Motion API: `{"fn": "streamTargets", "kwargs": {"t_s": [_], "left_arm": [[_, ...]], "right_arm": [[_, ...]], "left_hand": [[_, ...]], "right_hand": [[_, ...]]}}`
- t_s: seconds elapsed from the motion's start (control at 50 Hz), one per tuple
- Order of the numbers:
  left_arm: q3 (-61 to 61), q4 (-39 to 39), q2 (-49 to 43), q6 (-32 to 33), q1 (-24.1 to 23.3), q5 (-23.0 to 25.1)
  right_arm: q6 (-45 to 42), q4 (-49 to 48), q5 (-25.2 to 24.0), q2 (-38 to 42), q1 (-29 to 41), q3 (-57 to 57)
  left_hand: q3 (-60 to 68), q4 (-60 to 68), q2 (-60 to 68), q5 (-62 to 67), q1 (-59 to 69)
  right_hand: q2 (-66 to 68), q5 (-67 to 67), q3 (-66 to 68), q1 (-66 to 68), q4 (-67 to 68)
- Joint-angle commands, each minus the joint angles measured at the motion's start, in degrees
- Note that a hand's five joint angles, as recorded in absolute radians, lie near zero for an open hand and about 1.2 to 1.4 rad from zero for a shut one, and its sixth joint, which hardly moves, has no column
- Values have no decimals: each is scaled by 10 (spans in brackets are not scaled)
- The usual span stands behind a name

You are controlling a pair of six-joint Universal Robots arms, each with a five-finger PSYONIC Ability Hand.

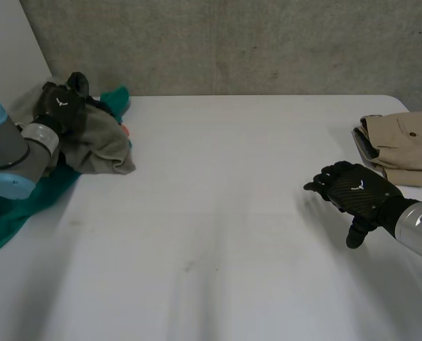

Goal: Fold the laundry.

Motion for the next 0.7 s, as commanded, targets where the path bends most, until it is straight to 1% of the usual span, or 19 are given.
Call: {"fn": "streamTargets", "kwargs": {"t_s": [0.02,0.04,0.06,0.1,0.12,0.14,0.18,0.2,0.22,0.26,0.3,0.36,0.42,0.48,0.5,0.58,0.62,0.66,0.7], "left_arm": [[-64,59,96,-113,-54,-11],[-82,64,121,-137,-63,-13],[-121,75,175,-188,-81,-16],[-148,79,212,-228,-99,-17],[-162,79,232,-250,-111,-18],[-186,78,270,-293,-136,-18],[-206,76,308,-339,-166,-18],[-216,75,328,-362,-183,-18],[-237,74,362,-406,-214,-17],[-261,77,391,-441,-241,-17],[-280,82,417,-479,-266,-22],[-276,77,411,-490,-266,-34],[-265,54,366,-485,-279,-73],[-252,29,329,-478,-293,-90],[-240,11,299,-471,-296,-97],[-220,-33,218,-449,-305,-101],[-214,-46,194,-440,-313,-101],[-207,-57,169,-428,-332,-103],[-204,-59,158,-422,-336,-104]], "right_arm": [[58,-34,8,-10,-2,3],[81,-48,17,-19,-1,3],[95,-56,24,-28,0,3],[122,-74,39,-47,2,4],[149,-93,58,-61,4,5],[162,-102,68,-66,4,5],[186,-116,88,-77,4,4],[210,-121,107,-84,4,1],[222,-123,115,-88,4,0],[247,-122,133,-108,6,-2],[260,-121,138,-117,8,-2],[275,-122,143,-129,10,-1],[278,-122,147,-132,11,-2],[278,-122,158,-132,11,-5],[278,-122,161,-132,11,-5],[277,-122,170,-128,11,-6],[278,-120,171,-126,11,-6],[278,-118,171,-125,12,-6],[278,-110,170,-118,15,-6]], "left_hand": [[224,217,216,236,203],[224,217,216,236,203],[224,217,216,236,203],[224,217,216,236,203],[224,217,216,236,203],[224,217,216,236,203],[224,217,216,236,203],[224,217,216,236,203],[224,217,216,236,203],[224,217,216,236,203],[224,217,216,236,203],[224,217,216,236,203],[224,217,216,236,203],[224,217,216,236,203],[224,217,216,236,203],[224,217,216,236,203],[224,217,216,236,203],[224,217,216,236,203],[224,217,216,236,203]], "right_hand": [[-22,-25,-19,-28,-21],[-22,-25,-19,-28,-21],[-22,-25,-19,-28,-21],[-22,-25,-19,-28,-21],[-22,-25,-19,-28,-21],[-22,-25,-19,-28,-21],[-22,-25,-19,-28,-21],[-22,-25,-19,-28,-21],[-22,-25,-19,-28,-21],[-22,-25,-19,-28,-21],[-22,-25,-19,-28,-21],[-22,-25,-19,-28,-21],[-22,-25,-19,-28,-21],[-22,-25,-19,-28,-21],[-22,-25,-19,-28,-21],[-22,-25,-19,-28,-21],[-22,-25,-19,-28,-21],[-22,-25,-19,-28,-21],[-22,-25,-19,-28,-21]]}}
